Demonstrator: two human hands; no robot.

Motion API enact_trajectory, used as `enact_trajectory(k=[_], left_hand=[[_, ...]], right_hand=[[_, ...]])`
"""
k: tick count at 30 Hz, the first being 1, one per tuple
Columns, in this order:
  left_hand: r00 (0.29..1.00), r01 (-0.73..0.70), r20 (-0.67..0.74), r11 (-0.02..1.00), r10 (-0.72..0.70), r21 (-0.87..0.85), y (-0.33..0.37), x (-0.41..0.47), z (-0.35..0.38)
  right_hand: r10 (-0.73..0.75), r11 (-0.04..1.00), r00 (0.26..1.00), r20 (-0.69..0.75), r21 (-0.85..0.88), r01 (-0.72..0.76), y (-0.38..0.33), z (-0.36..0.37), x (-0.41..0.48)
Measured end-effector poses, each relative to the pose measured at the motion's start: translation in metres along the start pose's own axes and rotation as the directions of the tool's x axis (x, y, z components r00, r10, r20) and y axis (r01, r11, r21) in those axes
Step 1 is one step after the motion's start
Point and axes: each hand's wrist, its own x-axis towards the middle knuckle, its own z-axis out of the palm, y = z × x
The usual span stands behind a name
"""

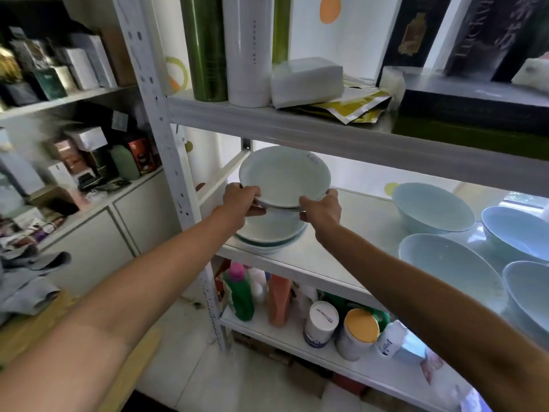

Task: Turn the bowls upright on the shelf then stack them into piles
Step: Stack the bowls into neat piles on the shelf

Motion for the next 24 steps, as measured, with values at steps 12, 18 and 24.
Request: enact_trajectory(k=[12,18,24], left_hand=[[0.993,0.095,-0.111,0.780,-0.033,0.618,-0.018,0.036,-0.042],[0.968,-0.157,0.085,0.302,0.238,0.940,-0.021,0.038,-0.032],[0.820,-0.518,0.489,0.022,0.299,0.855,-0.025,0.035,0.011]], right_hand=[[0.094,0.908,0.993,0.067,-0.414,-0.058,0.030,0.041,-0.016],[-0.046,0.767,0.998,0.032,-0.639,0.056,0.041,0.026,-0.005],[-0.425,0.492,0.900,0.094,-0.811,0.317,0.065,-0.029,0.009]])
